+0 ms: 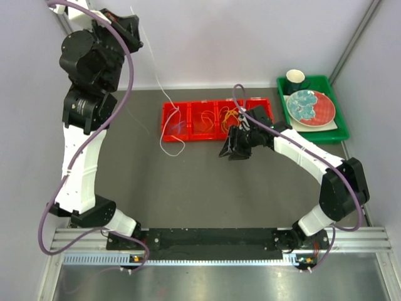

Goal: Untangle the cables

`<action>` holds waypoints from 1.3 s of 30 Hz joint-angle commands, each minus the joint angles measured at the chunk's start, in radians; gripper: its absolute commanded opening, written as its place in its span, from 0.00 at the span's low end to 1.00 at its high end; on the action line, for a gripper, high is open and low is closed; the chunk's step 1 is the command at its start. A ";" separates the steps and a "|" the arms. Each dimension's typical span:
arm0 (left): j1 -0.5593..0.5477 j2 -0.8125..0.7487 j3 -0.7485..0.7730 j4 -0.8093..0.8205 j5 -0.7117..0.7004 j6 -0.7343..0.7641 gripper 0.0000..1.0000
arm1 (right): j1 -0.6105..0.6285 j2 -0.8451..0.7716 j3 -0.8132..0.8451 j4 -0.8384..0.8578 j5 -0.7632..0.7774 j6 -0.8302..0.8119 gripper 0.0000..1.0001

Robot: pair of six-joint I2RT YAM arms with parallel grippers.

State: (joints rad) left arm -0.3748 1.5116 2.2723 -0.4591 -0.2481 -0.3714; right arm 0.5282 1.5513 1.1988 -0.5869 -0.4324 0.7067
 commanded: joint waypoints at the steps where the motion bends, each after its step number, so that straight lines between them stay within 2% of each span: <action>1: 0.001 0.056 0.056 0.128 -0.006 0.019 0.00 | 0.015 -0.020 0.054 -0.021 -0.005 -0.026 0.49; 4: 0.002 0.082 0.107 0.149 0.001 0.017 0.00 | 0.013 -0.017 0.053 -0.022 -0.002 -0.027 0.49; 22: 0.005 0.150 0.108 0.373 -0.122 0.049 0.00 | 0.013 0.021 0.059 -0.019 -0.006 -0.027 0.48; 28: 0.048 0.194 0.125 0.418 -0.131 0.037 0.00 | 0.015 0.027 0.059 -0.014 -0.009 -0.023 0.48; 39: 0.146 0.260 0.130 0.441 -0.063 -0.052 0.00 | 0.015 0.047 0.064 -0.024 -0.009 -0.024 0.48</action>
State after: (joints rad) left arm -0.2489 1.7561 2.3642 -0.0986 -0.3458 -0.3923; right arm 0.5282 1.5833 1.2198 -0.6147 -0.4351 0.6975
